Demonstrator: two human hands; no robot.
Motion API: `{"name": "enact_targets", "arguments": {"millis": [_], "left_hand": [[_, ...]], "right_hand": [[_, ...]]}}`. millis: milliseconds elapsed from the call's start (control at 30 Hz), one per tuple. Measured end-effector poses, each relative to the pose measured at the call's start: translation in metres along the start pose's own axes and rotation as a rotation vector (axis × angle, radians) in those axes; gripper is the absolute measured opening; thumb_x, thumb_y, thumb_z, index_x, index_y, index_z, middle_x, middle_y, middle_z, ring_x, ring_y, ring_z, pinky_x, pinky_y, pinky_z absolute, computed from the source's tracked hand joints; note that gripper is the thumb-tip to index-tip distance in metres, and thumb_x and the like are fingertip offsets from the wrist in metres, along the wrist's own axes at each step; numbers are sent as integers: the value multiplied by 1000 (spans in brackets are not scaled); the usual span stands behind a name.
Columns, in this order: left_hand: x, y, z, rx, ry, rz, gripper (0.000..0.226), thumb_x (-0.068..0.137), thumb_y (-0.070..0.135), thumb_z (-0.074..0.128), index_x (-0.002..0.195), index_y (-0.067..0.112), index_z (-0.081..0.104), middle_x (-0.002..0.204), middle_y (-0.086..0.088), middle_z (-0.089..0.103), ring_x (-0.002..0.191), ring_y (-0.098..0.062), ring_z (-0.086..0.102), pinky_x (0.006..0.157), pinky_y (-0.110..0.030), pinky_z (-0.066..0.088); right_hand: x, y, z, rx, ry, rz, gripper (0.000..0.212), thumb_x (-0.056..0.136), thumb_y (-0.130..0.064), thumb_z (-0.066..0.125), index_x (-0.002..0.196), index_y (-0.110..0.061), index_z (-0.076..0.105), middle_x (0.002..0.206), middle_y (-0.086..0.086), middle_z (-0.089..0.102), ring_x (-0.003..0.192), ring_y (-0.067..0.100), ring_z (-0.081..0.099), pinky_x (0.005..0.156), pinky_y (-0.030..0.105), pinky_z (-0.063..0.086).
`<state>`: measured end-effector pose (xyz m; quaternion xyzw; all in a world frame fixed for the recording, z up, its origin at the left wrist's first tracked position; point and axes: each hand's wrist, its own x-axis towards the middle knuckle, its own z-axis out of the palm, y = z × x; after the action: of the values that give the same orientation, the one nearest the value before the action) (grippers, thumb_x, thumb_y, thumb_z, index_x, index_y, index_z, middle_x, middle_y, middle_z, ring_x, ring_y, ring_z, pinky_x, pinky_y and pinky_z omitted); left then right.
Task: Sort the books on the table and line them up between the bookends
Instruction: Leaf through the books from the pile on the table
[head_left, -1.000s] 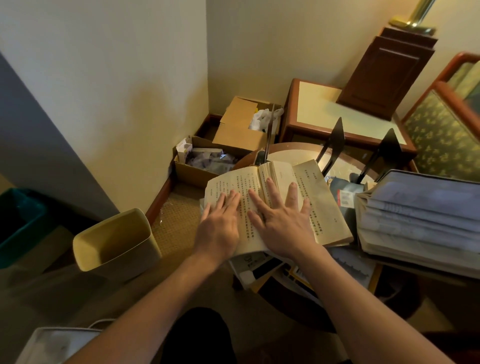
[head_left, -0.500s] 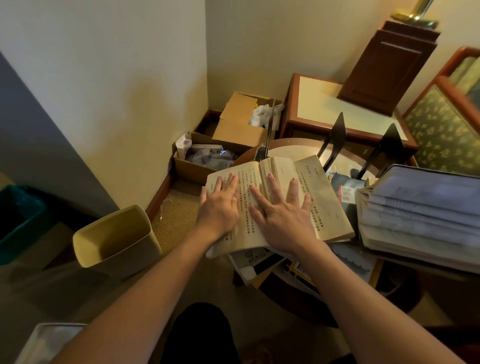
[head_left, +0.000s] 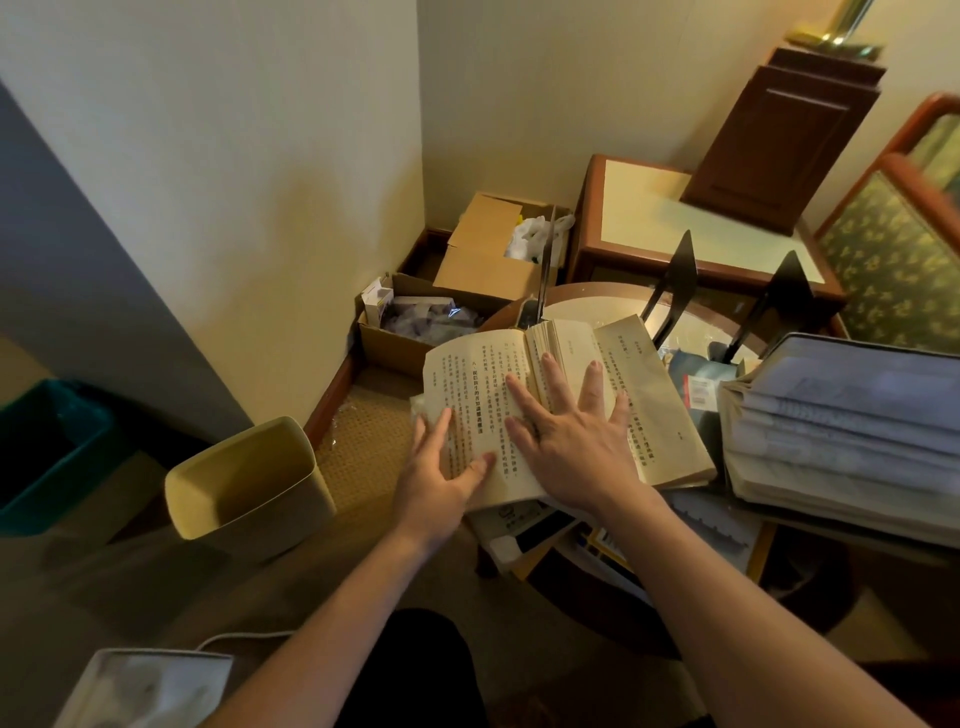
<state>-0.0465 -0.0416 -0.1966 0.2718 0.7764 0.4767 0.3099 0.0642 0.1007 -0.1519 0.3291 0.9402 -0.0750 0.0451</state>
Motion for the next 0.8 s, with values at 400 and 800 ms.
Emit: {"name": "enact_targets", "arguments": {"millis": [400,800], "left_hand": [[3,13,-27,-524,-9,-103,64,76,10,81,133,32,62,128,0,59,108,-20,67,76,-37,63],[1,9,-21,-382,3,-16,76,82,6,78,147,33,49,138,2,54,118,-16,58,85,-40,62]], "right_hand": [[0,0,-1,-2,-27,0,62,97,-71,12,148,-57,-20,162,-9,-31,145,41,-31,112,73,-9],[-10,7,-19,140,-91,27,87,96,-70,30,145,-44,-37,157,-2,-39,145,33,-32,119,63,-9]]}}
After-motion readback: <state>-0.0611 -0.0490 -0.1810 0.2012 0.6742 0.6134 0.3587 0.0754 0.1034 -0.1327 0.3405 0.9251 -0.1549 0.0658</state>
